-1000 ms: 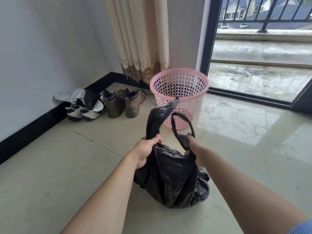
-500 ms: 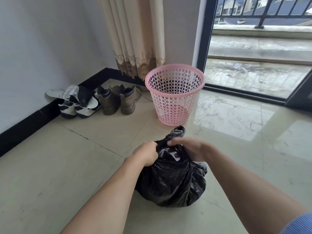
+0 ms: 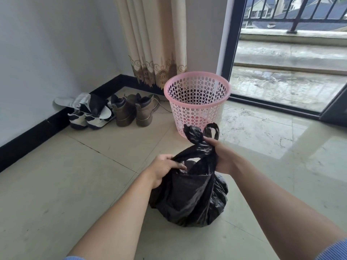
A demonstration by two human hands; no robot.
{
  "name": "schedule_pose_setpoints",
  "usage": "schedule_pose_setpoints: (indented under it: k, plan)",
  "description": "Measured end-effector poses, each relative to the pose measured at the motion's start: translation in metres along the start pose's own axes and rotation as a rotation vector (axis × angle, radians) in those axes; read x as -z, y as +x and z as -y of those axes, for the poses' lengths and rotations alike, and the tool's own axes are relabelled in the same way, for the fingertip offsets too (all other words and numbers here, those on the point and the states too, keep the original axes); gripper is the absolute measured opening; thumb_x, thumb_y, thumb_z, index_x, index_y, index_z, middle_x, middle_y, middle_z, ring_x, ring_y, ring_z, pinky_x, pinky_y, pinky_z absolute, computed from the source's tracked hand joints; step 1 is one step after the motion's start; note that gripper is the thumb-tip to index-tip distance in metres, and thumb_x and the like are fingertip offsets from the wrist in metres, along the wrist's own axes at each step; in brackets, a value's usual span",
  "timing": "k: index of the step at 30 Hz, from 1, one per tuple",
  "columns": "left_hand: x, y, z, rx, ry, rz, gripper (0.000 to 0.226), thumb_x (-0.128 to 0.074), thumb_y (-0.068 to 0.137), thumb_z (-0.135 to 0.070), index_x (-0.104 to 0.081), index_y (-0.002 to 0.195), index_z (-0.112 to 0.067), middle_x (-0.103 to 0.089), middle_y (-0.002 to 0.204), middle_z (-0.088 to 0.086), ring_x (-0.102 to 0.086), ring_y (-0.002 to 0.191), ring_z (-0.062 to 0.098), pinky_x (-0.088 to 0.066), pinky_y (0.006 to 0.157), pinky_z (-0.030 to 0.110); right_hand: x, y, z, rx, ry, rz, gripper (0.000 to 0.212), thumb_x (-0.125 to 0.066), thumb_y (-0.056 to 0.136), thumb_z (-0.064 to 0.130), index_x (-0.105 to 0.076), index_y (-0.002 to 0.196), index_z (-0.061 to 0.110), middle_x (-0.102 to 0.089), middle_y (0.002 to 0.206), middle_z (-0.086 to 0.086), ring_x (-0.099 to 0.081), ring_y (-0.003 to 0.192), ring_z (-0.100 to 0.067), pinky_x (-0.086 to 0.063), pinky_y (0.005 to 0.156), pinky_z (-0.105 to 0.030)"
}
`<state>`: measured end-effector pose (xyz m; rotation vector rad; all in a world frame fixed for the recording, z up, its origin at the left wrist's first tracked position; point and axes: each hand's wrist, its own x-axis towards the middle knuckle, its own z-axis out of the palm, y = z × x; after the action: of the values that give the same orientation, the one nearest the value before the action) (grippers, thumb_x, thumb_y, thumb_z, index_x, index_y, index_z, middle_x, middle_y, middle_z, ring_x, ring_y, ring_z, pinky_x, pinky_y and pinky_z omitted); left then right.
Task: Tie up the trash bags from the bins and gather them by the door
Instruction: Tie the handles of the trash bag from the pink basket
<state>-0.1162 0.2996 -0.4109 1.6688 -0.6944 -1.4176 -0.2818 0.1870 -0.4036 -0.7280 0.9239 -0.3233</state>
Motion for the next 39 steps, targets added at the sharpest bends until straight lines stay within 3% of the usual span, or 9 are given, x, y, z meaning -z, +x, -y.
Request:
schedule_pose_setpoints:
  k: [4, 6, 12, 16, 19, 25, 30, 34, 39]
  plan:
    - [0.013, 0.004, -0.003, 0.24, -0.23, -0.079, 0.027, -0.054, 0.079, -0.004, -0.055, 0.052, -0.011, -0.051, 0.046, 0.002, -0.05, 0.041, 0.018, -0.045, 0.056, 0.025, -0.008, -0.009, 0.003, 0.009, -0.255, 0.044, 0.032, -0.063, 0.092, 0.029, -0.065, 0.109, 0.001, -0.073, 0.102, -0.016, -0.068, 0.085, -0.026, -0.056, 0.079, -0.037]
    - [0.012, 0.007, -0.003, 0.294, -0.268, -0.086, 0.037, -0.05, 0.081, -0.008, -0.048, 0.045, -0.014, -0.04, 0.038, -0.004, -0.041, 0.035, 0.016, -0.042, 0.054, 0.024, -0.014, -0.012, 0.003, 0.03, -0.48, 0.026, 0.025, -0.069, 0.089, 0.026, -0.068, 0.099, 0.003, -0.075, 0.092, -0.013, -0.07, 0.083, -0.025, -0.057, 0.08, -0.036]
    - [0.011, 0.0, -0.014, 0.204, -0.278, 0.15, 0.022, -0.055, 0.086, -0.019, -0.054, 0.064, -0.017, -0.042, 0.051, -0.003, -0.04, 0.049, 0.013, -0.039, 0.06, 0.026, -0.013, -0.004, -0.006, 0.396, -0.861, -0.234, 0.015, -0.072, 0.089, 0.023, -0.072, 0.089, 0.007, -0.062, 0.064, 0.005, -0.055, 0.054, -0.006, -0.041, 0.046, -0.007]
    - [0.004, -0.009, -0.016, 0.092, -0.05, 0.266, 0.027, -0.071, 0.079, -0.025, -0.061, 0.055, -0.017, -0.045, 0.053, -0.002, -0.045, 0.053, 0.014, -0.044, 0.064, 0.026, -0.005, 0.008, -0.013, 0.531, -1.0, -0.409, 0.022, -0.072, 0.087, 0.032, -0.074, 0.096, 0.011, -0.057, 0.065, 0.011, -0.053, 0.061, -0.011, -0.039, 0.055, -0.02]
    - [-0.003, -0.003, -0.012, 0.079, 0.133, 0.105, 0.028, -0.076, 0.076, -0.015, -0.06, 0.053, -0.014, -0.055, 0.054, 0.002, -0.052, 0.052, 0.017, -0.045, 0.062, 0.025, -0.005, 0.012, -0.016, 0.532, -1.027, -0.452, 0.026, -0.074, 0.085, 0.038, -0.075, 0.097, 0.015, -0.067, 0.075, 0.001, -0.06, 0.068, -0.019, -0.049, 0.063, -0.03]
    - [-0.001, -0.003, -0.015, 0.093, 0.007, 0.279, 0.04, -0.061, 0.079, -0.047, -0.05, 0.057, -0.016, -0.038, 0.052, 0.001, -0.033, 0.051, 0.015, -0.033, 0.062, 0.029, -0.006, 0.007, -0.016, 0.589, -1.034, -0.503, 0.02, -0.071, 0.087, 0.036, -0.074, 0.097, 0.019, -0.066, 0.079, 0.004, -0.063, 0.073, -0.019, -0.051, 0.069, -0.031]
    - [-0.01, -0.004, -0.016, 0.035, 0.333, 0.082, 0.03, -0.08, 0.071, -0.027, -0.056, 0.057, -0.017, -0.051, 0.049, -0.004, -0.047, 0.048, 0.012, -0.042, 0.062, 0.025, -0.009, 0.007, -0.019, 0.582, -1.009, -0.527, 0.021, -0.073, 0.085, 0.037, -0.076, 0.091, 0.016, -0.066, 0.073, 0.001, -0.062, 0.068, -0.02, -0.049, 0.064, -0.032]
    - [-0.01, 0.001, -0.012, 0.058, 0.31, -0.094, 0.006, -0.067, 0.076, -0.01, -0.063, 0.072, -0.007, -0.063, 0.068, 0.01, -0.06, 0.061, 0.023, -0.05, 0.063, 0.029, -0.01, 0.008, -0.021, 0.521, -0.883, -0.462, 0.015, -0.073, 0.086, 0.033, -0.074, 0.085, 0.018, -0.07, 0.074, -0.001, -0.067, 0.074, -0.021, -0.055, 0.07, -0.034]
    - [-0.007, 0.008, -0.006, -0.003, 0.49, -0.422, 0.015, -0.049, 0.077, -0.008, -0.057, 0.066, -0.015, -0.059, 0.062, 0.003, -0.051, 0.06, 0.024, -0.035, 0.053, 0.027, -0.02, 0.001, -0.026, 0.417, -0.773, -0.323, 0.02, -0.061, 0.096, 0.026, -0.064, 0.081, 0.013, -0.059, 0.066, 0.0, -0.053, 0.058, -0.013, -0.04, 0.054, -0.023]
